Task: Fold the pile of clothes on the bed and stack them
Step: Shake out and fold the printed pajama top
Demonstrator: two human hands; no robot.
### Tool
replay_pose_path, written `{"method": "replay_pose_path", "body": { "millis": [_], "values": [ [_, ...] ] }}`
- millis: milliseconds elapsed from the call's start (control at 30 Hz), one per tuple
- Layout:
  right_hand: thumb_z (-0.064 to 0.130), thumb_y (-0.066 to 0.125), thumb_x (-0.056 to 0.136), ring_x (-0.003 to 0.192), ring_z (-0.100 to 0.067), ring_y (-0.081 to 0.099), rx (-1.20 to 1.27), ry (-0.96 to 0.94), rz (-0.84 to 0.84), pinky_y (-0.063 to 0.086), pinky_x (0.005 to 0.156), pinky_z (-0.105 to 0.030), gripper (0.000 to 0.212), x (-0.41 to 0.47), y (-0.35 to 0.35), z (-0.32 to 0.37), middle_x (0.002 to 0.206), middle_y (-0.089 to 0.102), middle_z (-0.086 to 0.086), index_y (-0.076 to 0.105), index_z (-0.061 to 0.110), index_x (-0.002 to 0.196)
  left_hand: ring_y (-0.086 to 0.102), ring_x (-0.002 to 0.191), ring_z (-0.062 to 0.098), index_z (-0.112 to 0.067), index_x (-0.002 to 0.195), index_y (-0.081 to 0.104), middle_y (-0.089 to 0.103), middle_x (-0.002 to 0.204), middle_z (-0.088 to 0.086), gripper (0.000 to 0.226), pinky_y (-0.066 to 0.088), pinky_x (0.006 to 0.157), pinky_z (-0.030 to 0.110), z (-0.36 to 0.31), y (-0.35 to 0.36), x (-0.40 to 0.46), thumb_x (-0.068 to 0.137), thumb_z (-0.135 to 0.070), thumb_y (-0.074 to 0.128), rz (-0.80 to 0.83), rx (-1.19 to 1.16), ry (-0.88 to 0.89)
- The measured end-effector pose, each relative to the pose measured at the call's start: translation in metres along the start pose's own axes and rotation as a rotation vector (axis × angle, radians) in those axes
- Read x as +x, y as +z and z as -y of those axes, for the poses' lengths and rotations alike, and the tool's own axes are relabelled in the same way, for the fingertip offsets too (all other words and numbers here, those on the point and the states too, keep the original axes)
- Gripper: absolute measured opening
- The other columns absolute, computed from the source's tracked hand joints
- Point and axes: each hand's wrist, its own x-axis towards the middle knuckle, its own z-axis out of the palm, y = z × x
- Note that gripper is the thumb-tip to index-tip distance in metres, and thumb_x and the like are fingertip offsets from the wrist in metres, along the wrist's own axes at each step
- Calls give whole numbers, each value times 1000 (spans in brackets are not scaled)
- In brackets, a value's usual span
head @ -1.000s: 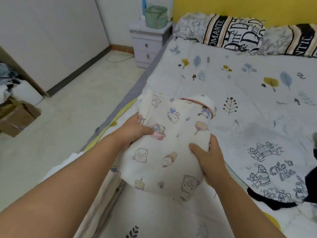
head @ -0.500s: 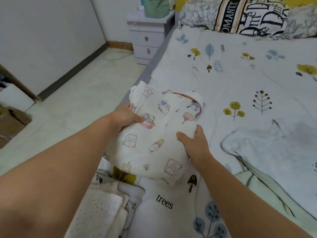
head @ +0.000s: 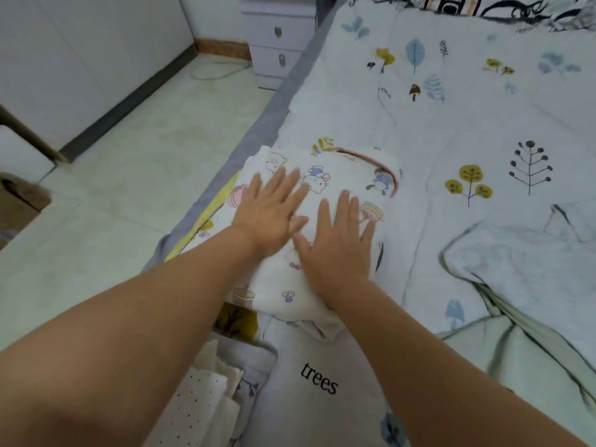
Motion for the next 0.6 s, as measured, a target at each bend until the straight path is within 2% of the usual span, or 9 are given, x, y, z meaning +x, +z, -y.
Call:
{"method": "replay_pose_path", "body": {
  "millis": [33, 100, 333, 433, 500, 533, 600],
  "values": [
    [55, 22, 95, 143, -24, -19, -52, -7, 91, -12, 113, -48, 71, 2, 7, -2, 156, -18, -9, -6, 18, 150, -15, 144, 18, -28, 148, -7, -15, 157, -3, 59, -9, 114, 45, 2, 10, -1, 98, -48, 17, 94, -7, -5],
    [56, 17, 95, 142, -23, -22, -82, -3, 171, -16, 112, -46, 71, 5, 16, -6, 156, -19, -8, -7, 19, 150, -16, 144, 16, -31, 147, -11, -18, 156, -5, 58, -8, 115, 44, 6, 25, -2, 98, -49, 15, 156, -47, -50],
    [55, 18, 96, 142, -21, -22, -52, 7, 177, -17, 112, -43, 68, 11, 24, -13, 156, -19, -5, -6, 22, 150, -18, 143, 15, -33, 147, -12, -20, 155, -7, 58, -9, 116, 43, 1, 39, 4, 97, -50, 13, 140, -58, -88],
    [50, 21, 97, 144, -21, -18, 2, -18, 163, -16, 113, -43, 64, 9, 20, -12, 158, -13, -6, 0, 20, 150, -15, 144, 17, -30, 148, -8, -17, 156, -5, 58, -5, 116, 45, -3, 29, 3, 98, -47, 17, 169, -94, -122],
    [43, 25, 99, 145, -22, -9, 51, -48, 140, -10, 114, -44, 58, 7, 12, -13, 158, -1, -7, 12, 17, 150, -7, 145, 21, -25, 150, 4, -7, 158, 0, 58, 3, 117, 46, -10, 21, 2, 99, -42, 27, 188, -203, -166],
    [38, 28, 99, 145, -24, 1, 90, -65, 104, -5, 115, -45, 54, 5, 7, -14, 157, 11, -9, 22, 15, 147, 3, 145, 25, -21, 148, 18, 5, 158, 4, 56, 10, 117, 47, -13, 17, 1, 98, -38, 34, 171, -277, -187],
    [28, 38, 98, 136, -27, 28, 245, -84, -2, 17, 114, -43, 42, -2, -4, -16, 141, 41, -12, 44, 10, 135, 34, 133, 31, -16, 126, 51, 39, 143, 13, 35, 31, 108, 45, -20, 6, -3, 93, -27, 45, 67, -467, -244]
  ]
}}
